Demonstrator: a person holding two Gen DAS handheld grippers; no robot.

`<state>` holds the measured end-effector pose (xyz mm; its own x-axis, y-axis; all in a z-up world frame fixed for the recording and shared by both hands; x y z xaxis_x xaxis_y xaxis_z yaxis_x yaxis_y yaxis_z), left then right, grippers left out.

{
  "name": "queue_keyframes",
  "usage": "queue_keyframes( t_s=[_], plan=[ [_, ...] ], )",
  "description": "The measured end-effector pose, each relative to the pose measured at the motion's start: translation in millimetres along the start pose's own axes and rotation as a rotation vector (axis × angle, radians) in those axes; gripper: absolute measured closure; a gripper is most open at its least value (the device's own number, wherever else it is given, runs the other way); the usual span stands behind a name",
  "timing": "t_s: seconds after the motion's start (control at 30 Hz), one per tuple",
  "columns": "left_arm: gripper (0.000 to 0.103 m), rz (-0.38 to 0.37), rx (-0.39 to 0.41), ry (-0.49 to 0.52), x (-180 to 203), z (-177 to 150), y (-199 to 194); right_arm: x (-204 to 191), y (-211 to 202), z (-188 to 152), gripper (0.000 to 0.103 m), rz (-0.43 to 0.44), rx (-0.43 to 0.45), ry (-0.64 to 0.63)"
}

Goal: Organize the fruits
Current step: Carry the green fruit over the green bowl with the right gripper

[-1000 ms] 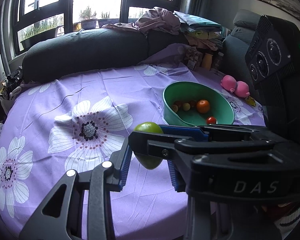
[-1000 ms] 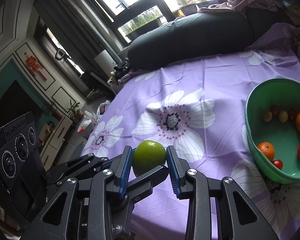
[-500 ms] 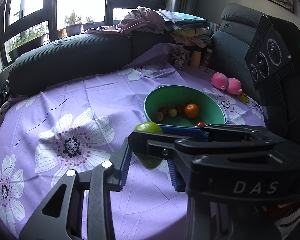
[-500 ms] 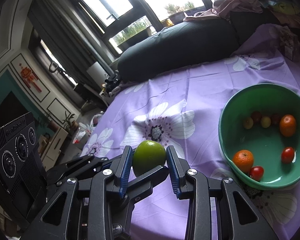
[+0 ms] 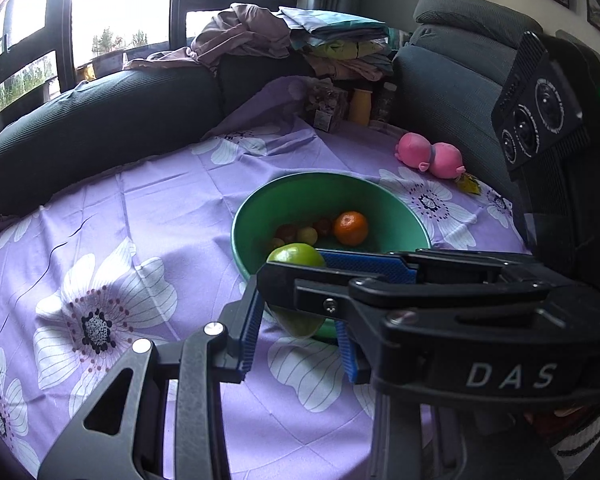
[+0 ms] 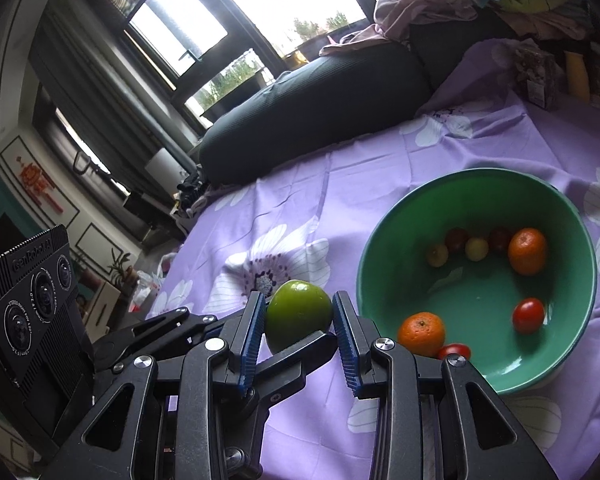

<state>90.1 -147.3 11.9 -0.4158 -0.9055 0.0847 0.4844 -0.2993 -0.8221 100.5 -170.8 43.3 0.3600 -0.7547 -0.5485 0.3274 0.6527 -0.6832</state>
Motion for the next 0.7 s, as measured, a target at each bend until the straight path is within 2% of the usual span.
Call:
queue_keyframes(
  t_s=[0.43, 0.7],
  plan=[
    [0.069, -0.064, -0.052, 0.046, 19, 25, 42, 50, -4, 9, 0.066, -0.038, 0.013, 0.091],
    [0.069, -0.098, -0.086, 0.034, 19, 31, 62, 68, 1, 12, 0.066, -0.041, 0.006, 0.125]
  ],
)
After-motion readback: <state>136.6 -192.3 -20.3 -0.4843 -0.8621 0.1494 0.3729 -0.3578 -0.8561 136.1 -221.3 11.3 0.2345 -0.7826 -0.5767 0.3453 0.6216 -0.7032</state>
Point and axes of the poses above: each gripper's, at about its wrist camera, not at the fingertips, and y roughly the way its jaws point, x to its right, z to its top, the point moved 6 cm from there along y, roughly the way its jaws point, and after that the axes turned 13 degrees about -x, right-handed, at the moved point
